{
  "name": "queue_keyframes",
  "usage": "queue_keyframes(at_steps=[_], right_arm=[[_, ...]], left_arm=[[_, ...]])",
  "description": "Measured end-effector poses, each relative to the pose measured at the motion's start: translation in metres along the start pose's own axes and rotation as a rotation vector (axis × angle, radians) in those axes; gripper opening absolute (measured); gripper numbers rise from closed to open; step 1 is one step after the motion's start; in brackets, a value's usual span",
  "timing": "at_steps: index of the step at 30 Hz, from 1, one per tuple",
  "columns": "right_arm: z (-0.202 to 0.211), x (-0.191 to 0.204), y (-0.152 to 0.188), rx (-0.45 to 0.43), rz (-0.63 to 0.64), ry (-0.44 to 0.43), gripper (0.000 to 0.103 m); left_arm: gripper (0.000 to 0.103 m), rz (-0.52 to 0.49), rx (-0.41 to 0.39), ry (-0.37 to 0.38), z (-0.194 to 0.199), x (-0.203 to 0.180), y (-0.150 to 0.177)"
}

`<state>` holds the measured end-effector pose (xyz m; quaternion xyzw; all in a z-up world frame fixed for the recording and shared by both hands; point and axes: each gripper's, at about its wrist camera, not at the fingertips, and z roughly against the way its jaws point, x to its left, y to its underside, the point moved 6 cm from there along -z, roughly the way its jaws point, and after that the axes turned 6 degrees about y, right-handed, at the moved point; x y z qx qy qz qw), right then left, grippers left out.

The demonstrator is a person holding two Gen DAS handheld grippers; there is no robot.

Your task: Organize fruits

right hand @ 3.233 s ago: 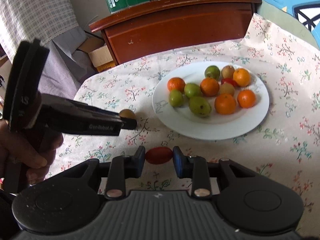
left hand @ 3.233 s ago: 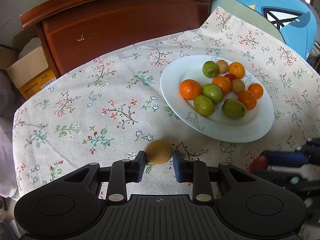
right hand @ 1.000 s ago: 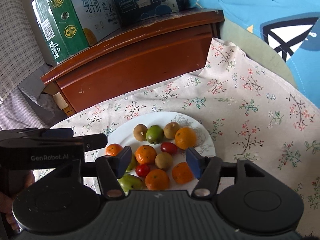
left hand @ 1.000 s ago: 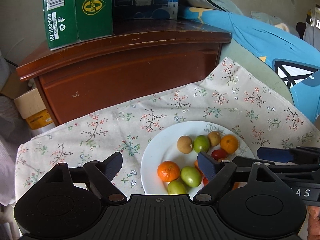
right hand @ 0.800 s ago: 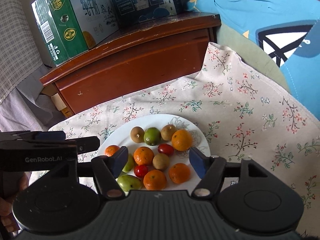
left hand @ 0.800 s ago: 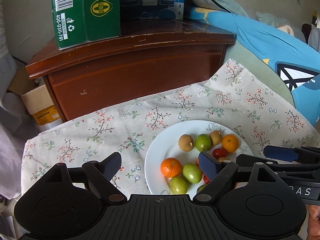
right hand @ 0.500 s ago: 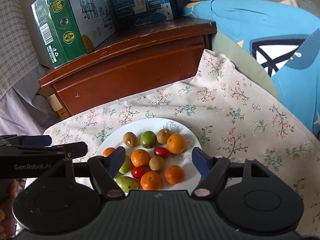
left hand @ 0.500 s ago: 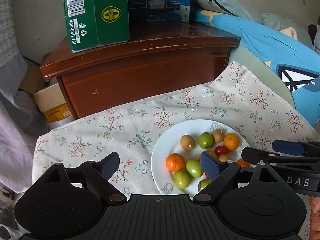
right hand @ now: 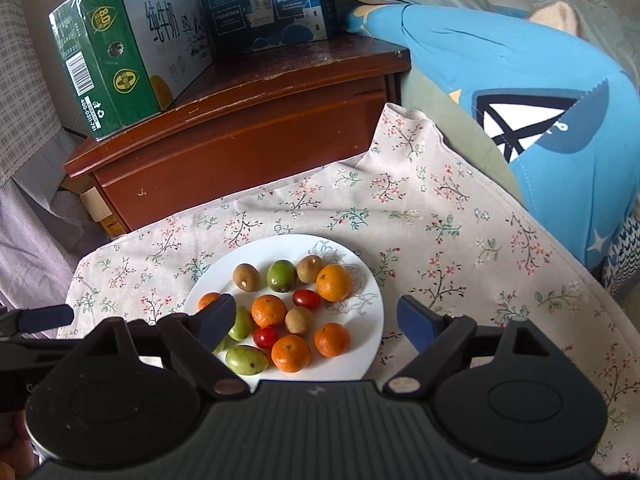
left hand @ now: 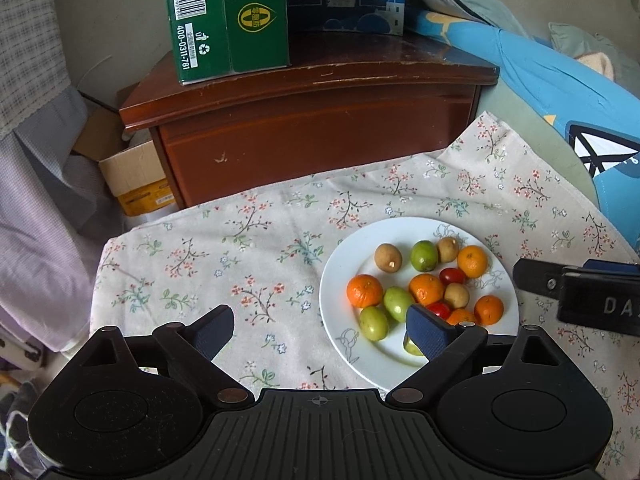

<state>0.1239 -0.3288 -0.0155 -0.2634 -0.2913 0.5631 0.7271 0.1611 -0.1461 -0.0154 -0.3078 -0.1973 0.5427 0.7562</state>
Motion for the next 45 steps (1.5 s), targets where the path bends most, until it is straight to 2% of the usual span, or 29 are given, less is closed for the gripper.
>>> queue_keyframes(at_steps=[8,15,45], right_arm=[[0.012,-0.016,0.005,0.008,-0.028,0.055,0.093],[0.007,-0.029,0.014,0.063,-0.070,0.093,0.094],[-0.022,-0.019,0.031,0.138,0.026,0.216,0.098]], left_arm=[[0.096,0.017,0.027,-0.018,0.002,-0.002,0.006],[0.096,0.014,0.047,-0.035,0.001,-0.005,0.009],[0.096,0.027,0.104,-0.079,-0.018,0.001,0.013]])
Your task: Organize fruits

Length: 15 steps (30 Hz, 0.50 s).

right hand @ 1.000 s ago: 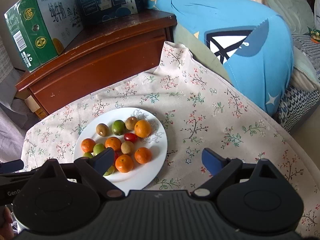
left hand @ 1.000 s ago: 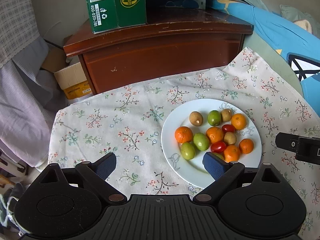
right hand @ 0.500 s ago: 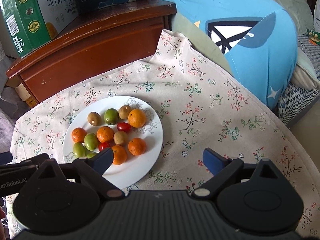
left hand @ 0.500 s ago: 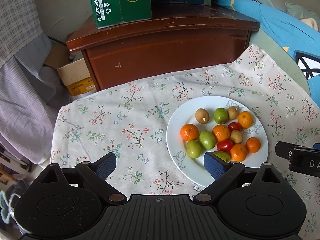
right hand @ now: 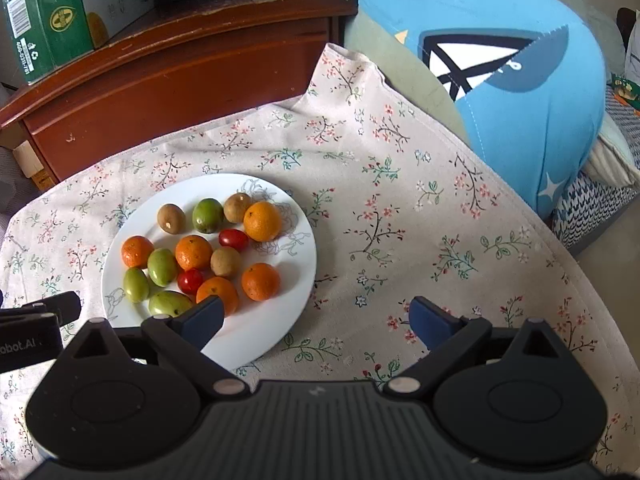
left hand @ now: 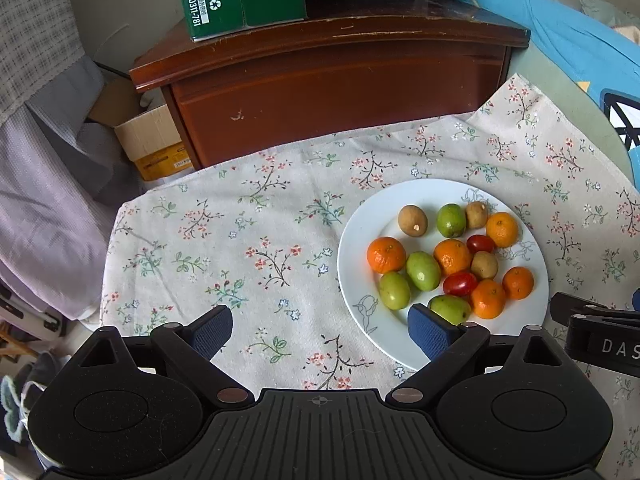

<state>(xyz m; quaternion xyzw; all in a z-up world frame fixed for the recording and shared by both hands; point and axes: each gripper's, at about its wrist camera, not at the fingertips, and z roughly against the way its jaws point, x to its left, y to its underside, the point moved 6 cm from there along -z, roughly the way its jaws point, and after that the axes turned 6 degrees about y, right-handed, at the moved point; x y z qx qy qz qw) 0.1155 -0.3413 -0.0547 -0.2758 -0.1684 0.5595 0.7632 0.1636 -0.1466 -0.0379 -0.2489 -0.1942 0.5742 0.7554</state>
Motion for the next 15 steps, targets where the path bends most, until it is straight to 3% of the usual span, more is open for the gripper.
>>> queue_keyframes(at_steps=[15], right_arm=[[-0.009,0.008,0.004,0.010,0.032,0.029,0.098]], left_arm=[[0.096,-0.021,0.023,-0.015,-0.011,-0.006,0.002]])
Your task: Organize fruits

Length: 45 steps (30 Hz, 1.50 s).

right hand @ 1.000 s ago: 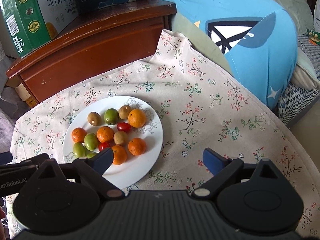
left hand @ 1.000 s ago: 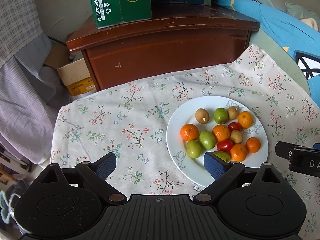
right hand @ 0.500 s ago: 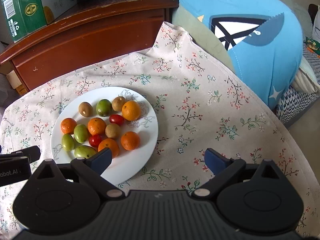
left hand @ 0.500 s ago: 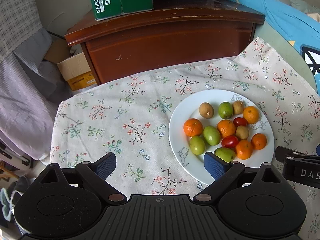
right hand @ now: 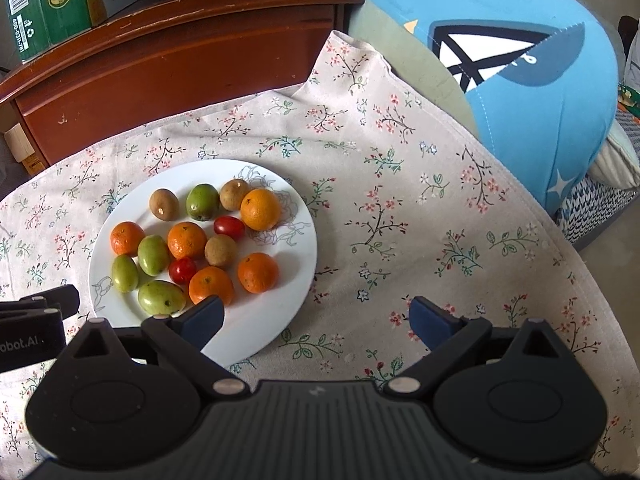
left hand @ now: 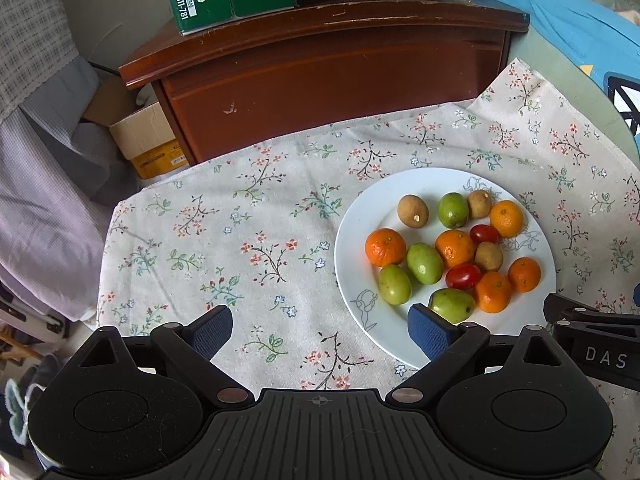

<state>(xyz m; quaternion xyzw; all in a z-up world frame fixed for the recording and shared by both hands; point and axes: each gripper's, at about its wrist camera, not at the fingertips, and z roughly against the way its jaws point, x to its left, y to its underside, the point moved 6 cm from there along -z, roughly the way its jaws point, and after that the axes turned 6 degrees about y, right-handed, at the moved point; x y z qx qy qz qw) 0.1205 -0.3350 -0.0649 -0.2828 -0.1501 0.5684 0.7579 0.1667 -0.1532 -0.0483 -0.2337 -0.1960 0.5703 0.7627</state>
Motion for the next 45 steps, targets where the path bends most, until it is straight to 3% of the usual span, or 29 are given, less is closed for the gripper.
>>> queue_keyframes(at_steps=[45], right_arm=[[-0.018,0.019,0.010,-0.001,0.074,0.020,0.098]], left_arm=[[0.096,-0.025,0.042,-0.052,-0.017,-0.002,0.013]])
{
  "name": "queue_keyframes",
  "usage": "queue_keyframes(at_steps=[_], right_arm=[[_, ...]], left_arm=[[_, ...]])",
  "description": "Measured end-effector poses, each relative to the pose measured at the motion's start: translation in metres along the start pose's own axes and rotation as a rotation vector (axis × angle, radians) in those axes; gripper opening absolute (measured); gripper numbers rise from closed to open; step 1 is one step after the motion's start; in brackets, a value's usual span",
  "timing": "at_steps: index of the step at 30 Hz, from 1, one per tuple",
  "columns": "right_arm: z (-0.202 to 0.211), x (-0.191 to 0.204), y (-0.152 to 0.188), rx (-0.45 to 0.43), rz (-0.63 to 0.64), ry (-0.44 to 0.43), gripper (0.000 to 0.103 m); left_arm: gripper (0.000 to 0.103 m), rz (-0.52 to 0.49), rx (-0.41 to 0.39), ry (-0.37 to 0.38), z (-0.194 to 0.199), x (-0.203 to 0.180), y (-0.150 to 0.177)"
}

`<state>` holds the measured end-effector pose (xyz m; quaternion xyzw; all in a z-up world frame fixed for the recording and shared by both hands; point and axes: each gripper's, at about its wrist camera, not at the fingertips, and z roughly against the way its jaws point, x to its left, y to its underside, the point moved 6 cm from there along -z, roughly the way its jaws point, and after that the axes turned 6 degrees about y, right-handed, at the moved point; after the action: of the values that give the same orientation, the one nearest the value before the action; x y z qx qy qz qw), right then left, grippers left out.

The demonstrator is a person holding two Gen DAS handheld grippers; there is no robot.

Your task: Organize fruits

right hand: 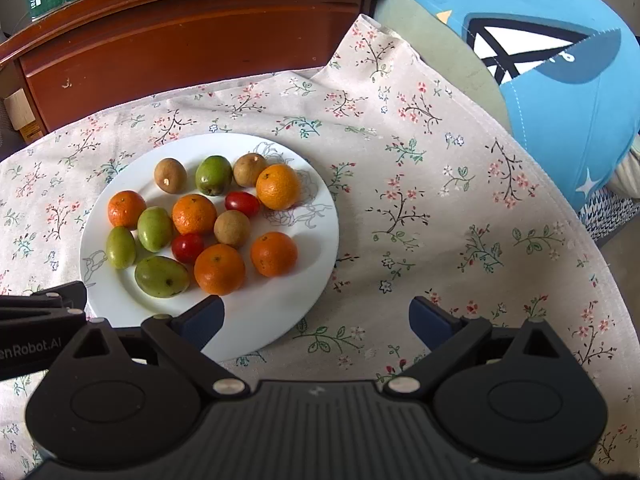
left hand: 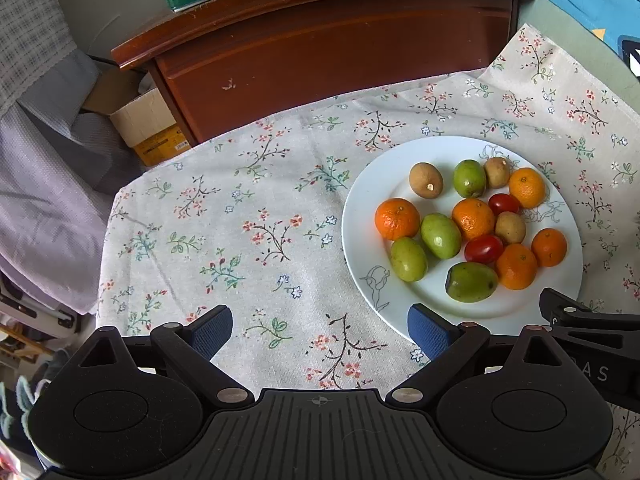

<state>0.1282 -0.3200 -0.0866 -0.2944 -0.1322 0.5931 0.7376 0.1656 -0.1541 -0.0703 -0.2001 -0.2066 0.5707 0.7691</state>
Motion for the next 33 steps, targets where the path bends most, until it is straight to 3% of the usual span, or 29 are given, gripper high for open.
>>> queue_keyframes(at_steps=[21,29,33], right_arm=[[0.023,0.019,0.018,-0.041,0.127,-0.030,0.098],[0.025,0.028,0.042,-0.025,0.119,-0.126,0.098],[0.025,0.035,0.057,-0.004,0.100,-0.252,0.098]], left_arm=[[0.096,-0.014,-0.028,-0.019,0.029,0.014,0.023],[0.096,0.036,-0.009,-0.014,0.033,0.028,0.049],[0.096,0.050,-0.002,0.000,0.037,0.030,0.061]])
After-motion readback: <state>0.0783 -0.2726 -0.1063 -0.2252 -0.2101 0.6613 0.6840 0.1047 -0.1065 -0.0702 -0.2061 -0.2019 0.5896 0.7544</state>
